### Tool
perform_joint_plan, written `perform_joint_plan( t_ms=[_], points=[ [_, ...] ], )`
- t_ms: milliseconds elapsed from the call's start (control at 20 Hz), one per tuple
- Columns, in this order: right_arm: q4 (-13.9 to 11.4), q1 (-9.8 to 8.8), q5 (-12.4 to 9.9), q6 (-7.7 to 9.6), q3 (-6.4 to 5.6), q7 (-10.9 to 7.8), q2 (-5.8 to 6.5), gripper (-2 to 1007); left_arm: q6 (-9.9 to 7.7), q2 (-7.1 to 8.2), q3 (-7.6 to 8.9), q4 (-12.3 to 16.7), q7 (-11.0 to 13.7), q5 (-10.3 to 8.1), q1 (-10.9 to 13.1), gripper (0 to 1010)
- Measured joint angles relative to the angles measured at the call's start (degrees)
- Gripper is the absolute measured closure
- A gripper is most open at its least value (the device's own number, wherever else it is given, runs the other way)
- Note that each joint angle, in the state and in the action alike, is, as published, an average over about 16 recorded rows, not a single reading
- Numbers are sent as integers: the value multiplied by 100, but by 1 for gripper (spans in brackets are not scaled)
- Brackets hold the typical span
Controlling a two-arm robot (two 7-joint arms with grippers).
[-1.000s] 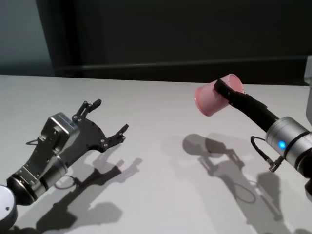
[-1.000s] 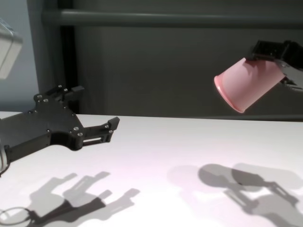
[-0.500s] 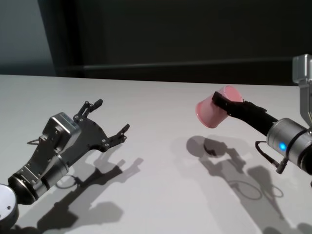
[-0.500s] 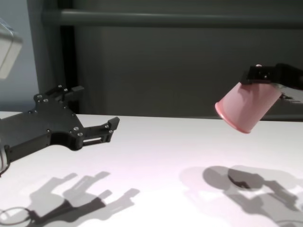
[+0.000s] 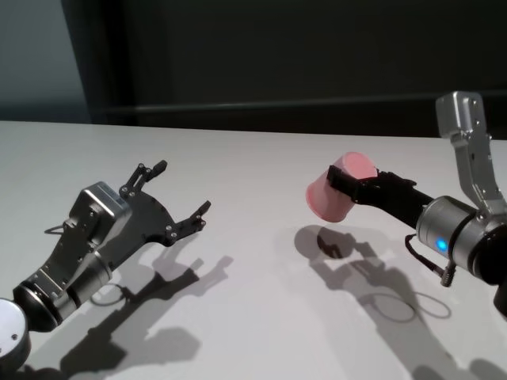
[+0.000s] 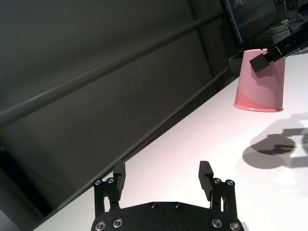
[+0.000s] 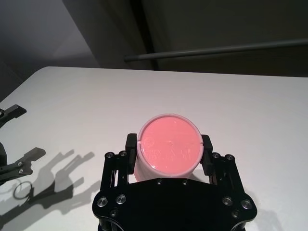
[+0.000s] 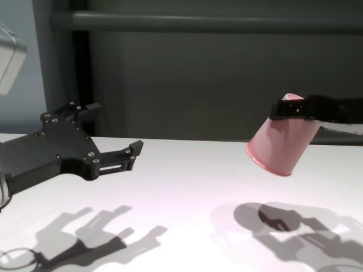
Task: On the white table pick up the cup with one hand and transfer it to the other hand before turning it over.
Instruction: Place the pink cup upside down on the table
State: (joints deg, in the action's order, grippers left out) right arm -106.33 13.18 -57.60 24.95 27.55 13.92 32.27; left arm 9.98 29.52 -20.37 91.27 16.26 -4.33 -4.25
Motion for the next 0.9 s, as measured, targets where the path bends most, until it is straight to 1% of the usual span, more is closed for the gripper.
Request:
perform_joint_plan(
  t_ms=[350,650,900],
  points=[
    [125,172,297,267,216,-82,-72,254,0,0,0,0,0,0,0,9],
    [305,332,511,480,379,-197,-150,254,0,0,0,0,0,0,0,9],
    [477,481,705,654,538,-310,-211,254,0,0,0,0,0,0,0,9]
  ],
)
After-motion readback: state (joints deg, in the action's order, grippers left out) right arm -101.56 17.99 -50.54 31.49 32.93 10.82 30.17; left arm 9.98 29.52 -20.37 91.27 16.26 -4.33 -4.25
